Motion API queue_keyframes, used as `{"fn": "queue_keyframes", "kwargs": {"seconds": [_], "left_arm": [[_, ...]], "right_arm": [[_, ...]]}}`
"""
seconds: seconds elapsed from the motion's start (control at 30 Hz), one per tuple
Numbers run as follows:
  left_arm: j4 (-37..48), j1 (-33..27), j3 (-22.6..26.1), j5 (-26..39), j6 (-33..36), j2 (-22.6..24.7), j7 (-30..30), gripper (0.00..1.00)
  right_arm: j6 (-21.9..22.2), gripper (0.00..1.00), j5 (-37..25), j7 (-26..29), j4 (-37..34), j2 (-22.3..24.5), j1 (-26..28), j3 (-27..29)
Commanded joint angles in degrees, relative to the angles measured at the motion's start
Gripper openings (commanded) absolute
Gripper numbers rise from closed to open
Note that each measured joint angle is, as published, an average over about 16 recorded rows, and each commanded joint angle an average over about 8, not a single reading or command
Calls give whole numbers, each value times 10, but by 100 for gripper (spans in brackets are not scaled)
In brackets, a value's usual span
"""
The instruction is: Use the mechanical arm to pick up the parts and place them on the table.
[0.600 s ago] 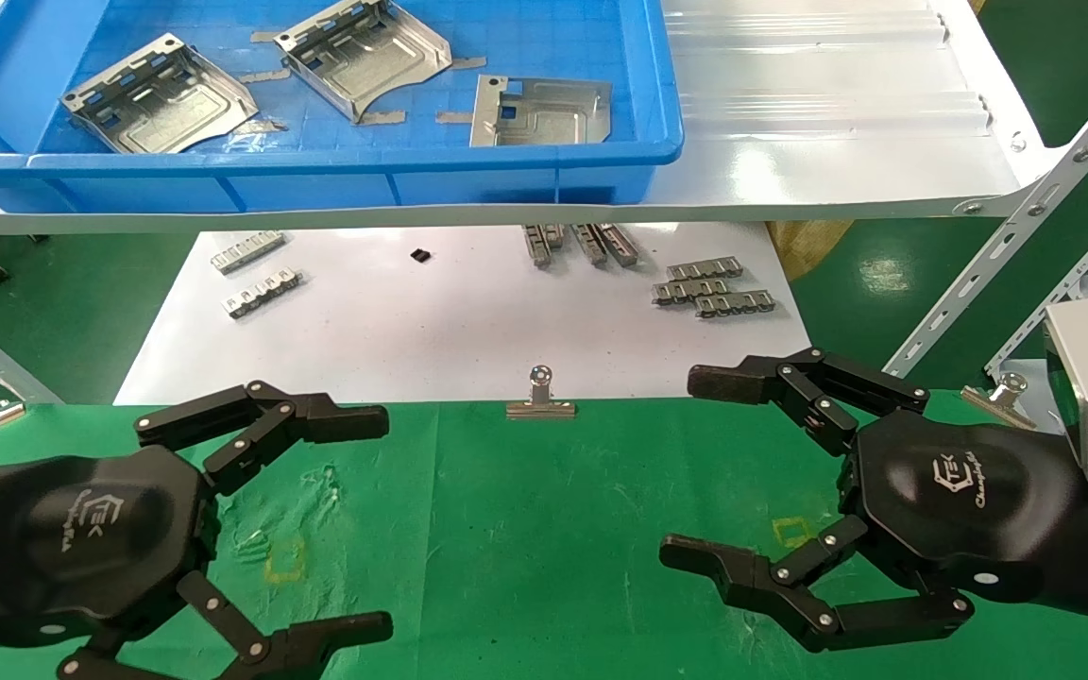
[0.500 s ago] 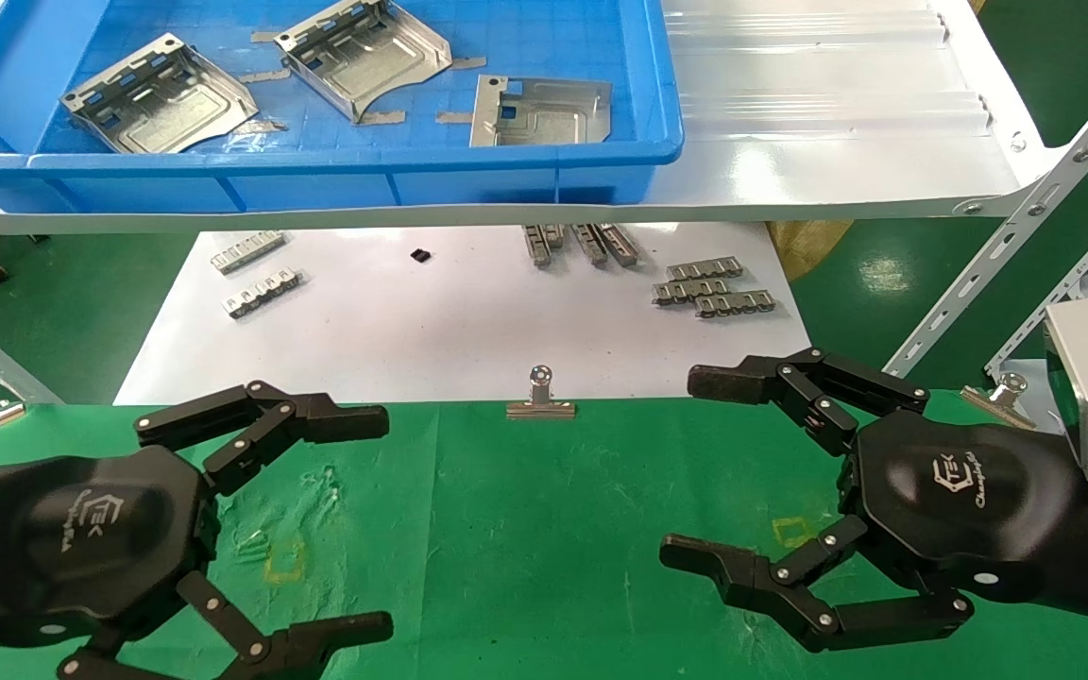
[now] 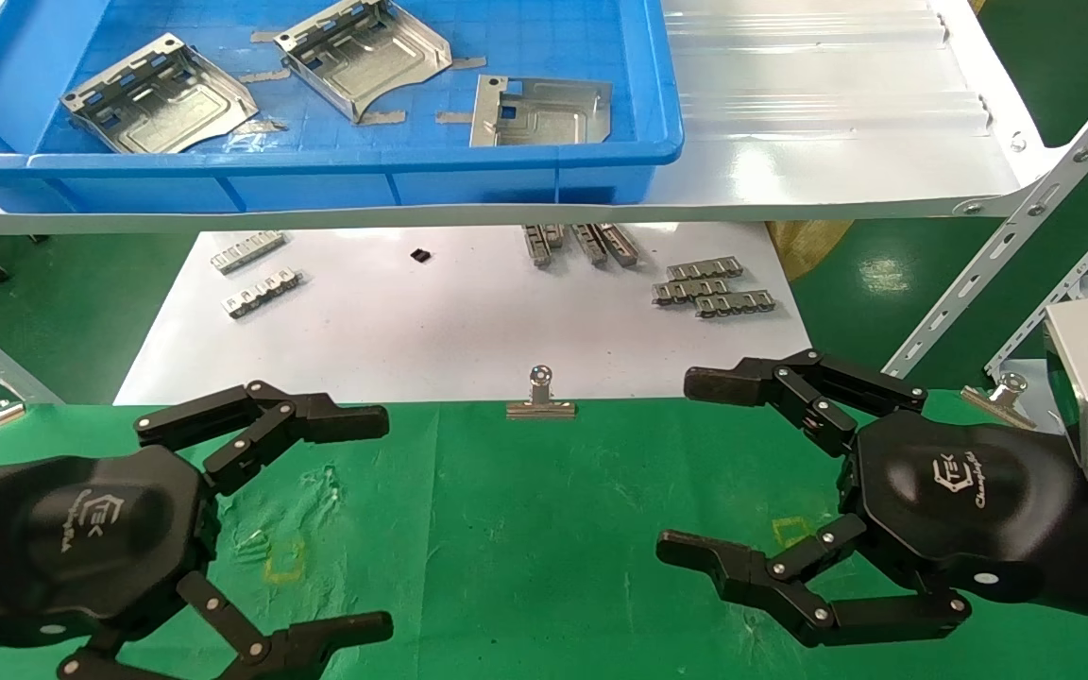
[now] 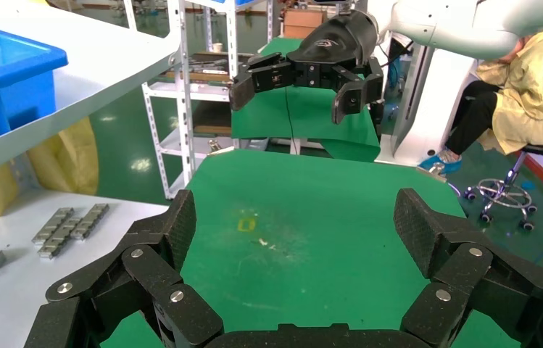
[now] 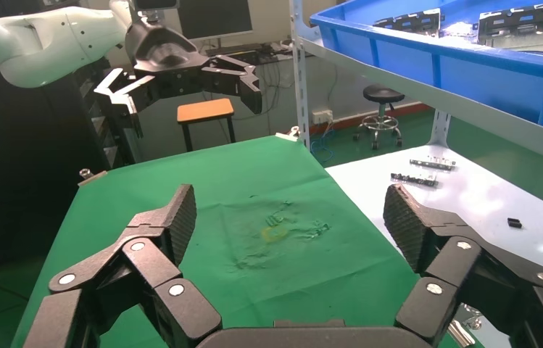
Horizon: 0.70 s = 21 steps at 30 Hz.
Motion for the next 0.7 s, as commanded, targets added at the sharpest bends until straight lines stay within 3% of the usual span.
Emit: {"fn": "queue_keyframes", "kwargs": {"seconds": [0.03, 0.7], "left_arm": [[0, 0, 0, 0, 0, 0, 0, 100], [0, 0, 0, 0, 0, 0, 0, 100]], "right_arm": [[0, 0, 0, 0, 0, 0, 0, 0], [0, 0, 0, 0, 0, 0, 0, 0]]}}
